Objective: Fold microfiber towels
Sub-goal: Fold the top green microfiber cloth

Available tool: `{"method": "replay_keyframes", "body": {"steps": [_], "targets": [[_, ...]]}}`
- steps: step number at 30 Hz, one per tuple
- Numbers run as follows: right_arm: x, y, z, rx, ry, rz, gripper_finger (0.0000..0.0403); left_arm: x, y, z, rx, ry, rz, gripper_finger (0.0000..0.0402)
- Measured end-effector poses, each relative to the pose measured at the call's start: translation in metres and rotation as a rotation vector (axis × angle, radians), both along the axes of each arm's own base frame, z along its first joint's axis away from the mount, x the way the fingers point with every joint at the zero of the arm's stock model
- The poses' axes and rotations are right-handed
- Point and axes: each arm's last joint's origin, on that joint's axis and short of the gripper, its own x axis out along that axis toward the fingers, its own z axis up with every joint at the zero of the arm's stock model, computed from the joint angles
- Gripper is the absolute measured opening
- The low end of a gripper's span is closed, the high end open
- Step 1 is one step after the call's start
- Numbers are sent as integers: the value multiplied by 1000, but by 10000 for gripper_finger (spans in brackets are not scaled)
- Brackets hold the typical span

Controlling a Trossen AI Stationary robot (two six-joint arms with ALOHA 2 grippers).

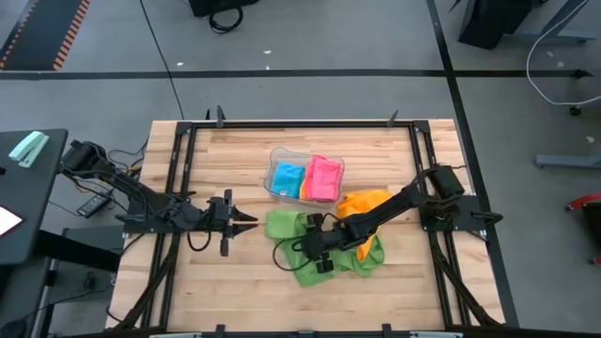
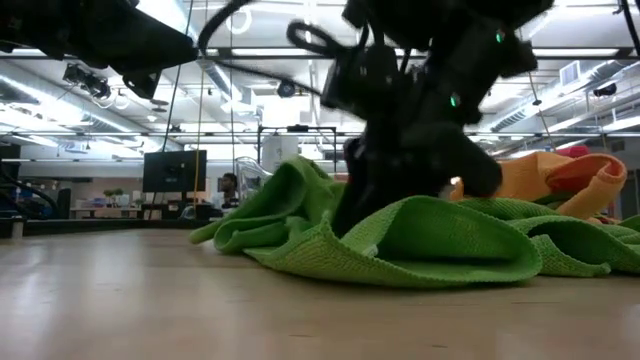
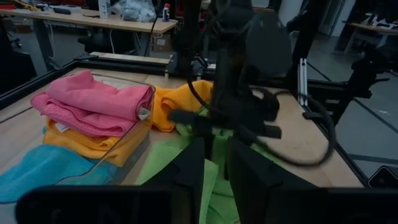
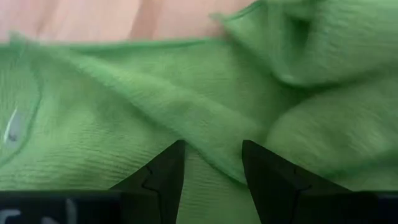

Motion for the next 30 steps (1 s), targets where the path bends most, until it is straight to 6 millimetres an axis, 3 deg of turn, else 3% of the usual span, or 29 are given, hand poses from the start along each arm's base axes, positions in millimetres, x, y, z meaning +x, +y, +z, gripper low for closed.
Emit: {"method": "replay_keyframes", "body": {"steps": [4, 9, 16, 22, 30], "targets": [[10, 6, -8, 58, -38, 64, 171, 0, 0, 0, 1, 2, 0, 80], [23, 11, -2, 75, -72, 150, 171, 0, 0, 0, 6, 2, -1, 84], [39, 19, 34, 86, -161, 270, 171, 0, 0, -1, 9, 9, -1, 76], [31, 14, 76, 85, -192, 273, 171, 0, 0, -1, 7, 8, 0, 74], [30, 11, 74, 130, -159, 184, 171, 0, 0, 0, -1, -2, 0, 82]]}}
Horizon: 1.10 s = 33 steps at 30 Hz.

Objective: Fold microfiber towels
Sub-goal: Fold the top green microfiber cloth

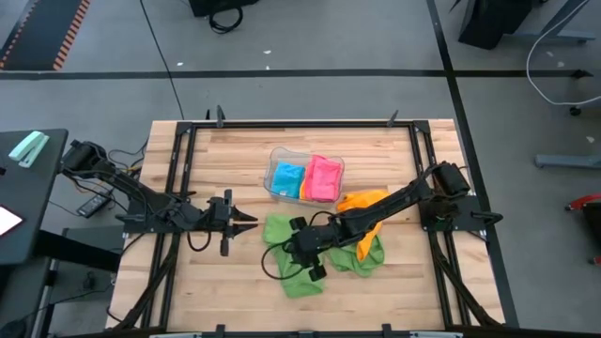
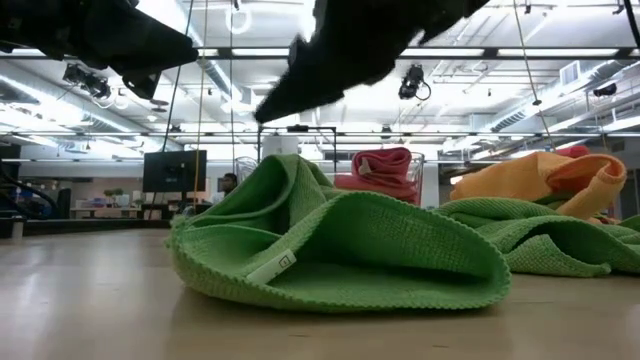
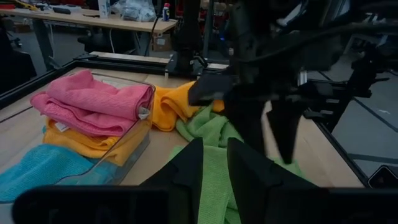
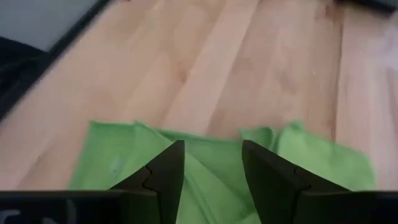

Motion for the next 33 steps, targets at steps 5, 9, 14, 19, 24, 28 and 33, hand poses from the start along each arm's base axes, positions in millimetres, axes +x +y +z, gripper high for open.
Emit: {"method": "replay_keyframes", "body": {"steps": [5, 9, 14, 19, 24, 28, 33], "targets": [[-5, -4, -5, -28, 76, -61, 171, 0, 0, 0, -1, -2, 0, 75], [-8, -1, -5, -35, 93, -52, 172, 0, 0, 0, -2, -2, 0, 75], [-12, 13, -5, -37, 89, 1, 194, 0, 0, 0, -1, -2, 0, 81], [-17, 36, -4, -25, 43, 95, 223, 0, 0, 0, 0, -2, 0, 78], [-25, 60, -9, -40, -17, 186, 240, 0, 0, 0, -1, -2, 0, 71], [-31, 71, -24, -63, -56, 194, 240, 0, 0, 0, -5, -3, 1, 73], [-30, 73, -35, -67, -62, 168, 231, 0, 0, 0, -6, 0, 1, 77]]}}
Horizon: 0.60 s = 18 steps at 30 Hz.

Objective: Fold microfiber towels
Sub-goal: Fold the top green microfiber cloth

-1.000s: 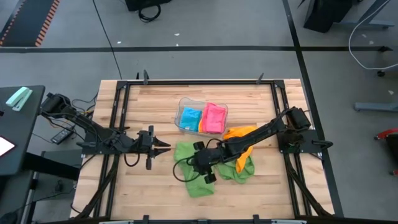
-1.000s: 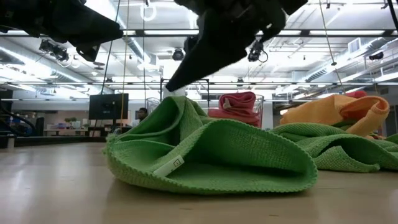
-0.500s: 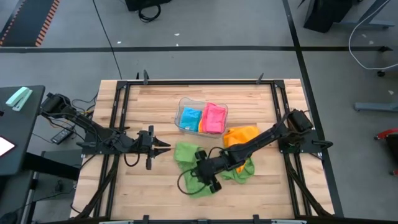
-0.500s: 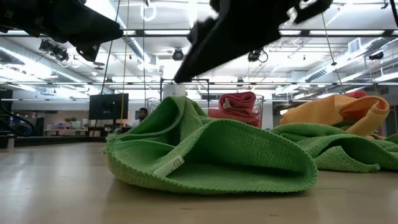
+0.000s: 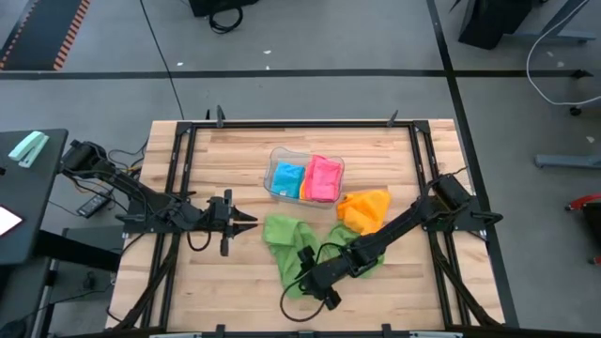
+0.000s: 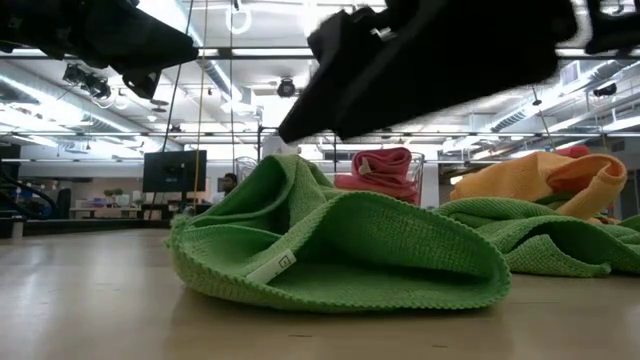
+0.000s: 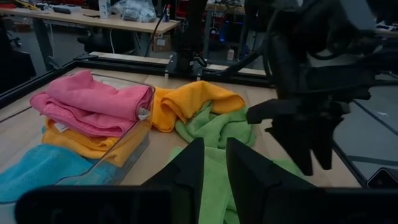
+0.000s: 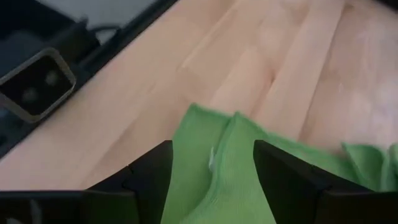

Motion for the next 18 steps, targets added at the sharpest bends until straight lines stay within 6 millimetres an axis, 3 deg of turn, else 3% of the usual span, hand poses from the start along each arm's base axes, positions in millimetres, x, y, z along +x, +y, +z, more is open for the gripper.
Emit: {"method": "replay_keyframes", "body": {"steps": [10, 18], "targets": [[5, 2, -32, -54, 39, -1, 225, 0, 0, 0, 1, 3, 0, 70], [-1, -7, -41, -226, 89, -108, 224, 0, 0, -3, -6, 25, 3, 79]]}}
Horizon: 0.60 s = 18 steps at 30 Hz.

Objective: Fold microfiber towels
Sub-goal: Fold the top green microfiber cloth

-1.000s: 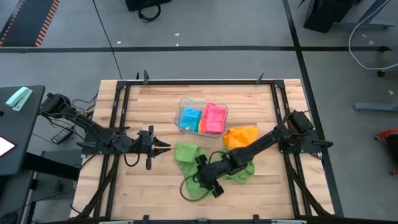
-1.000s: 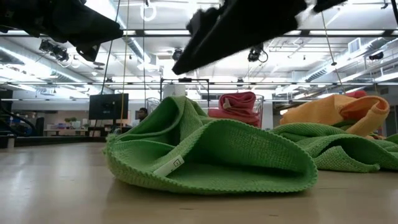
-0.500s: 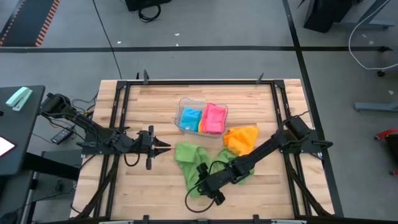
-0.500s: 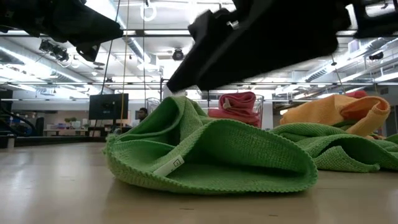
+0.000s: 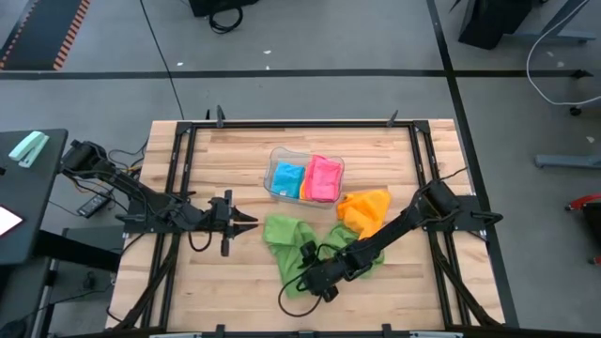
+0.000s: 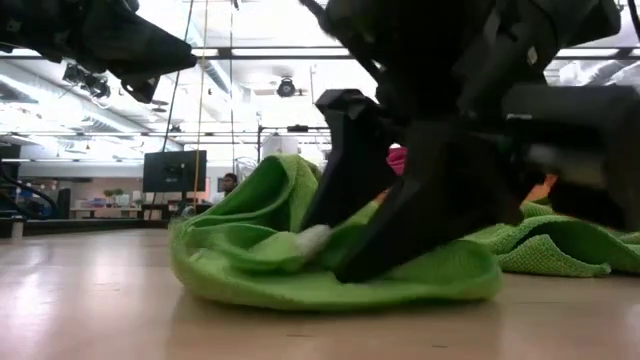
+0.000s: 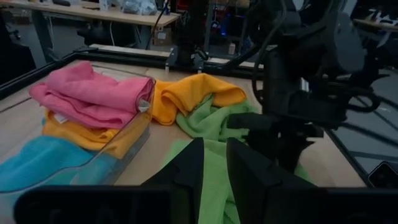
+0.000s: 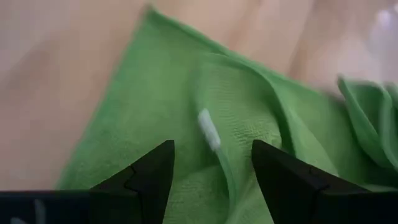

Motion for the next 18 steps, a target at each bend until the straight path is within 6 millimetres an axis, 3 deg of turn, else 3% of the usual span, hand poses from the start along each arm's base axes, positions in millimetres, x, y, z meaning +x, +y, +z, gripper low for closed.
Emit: {"method": "replay_keyframes", "body": {"steps": [5, 14, 18], "targets": [[-3, -2, -1, -65, 15, -35, 181, 0, 0, 0, 2, 3, 0, 80], [-5, -4, 7, -54, 15, -62, 16, 0, 0, 0, 1, 2, 0, 74], [-6, -4, 32, 13, -43, -80, 10, 0, 0, 0, 1, 2, 0, 77]]}}
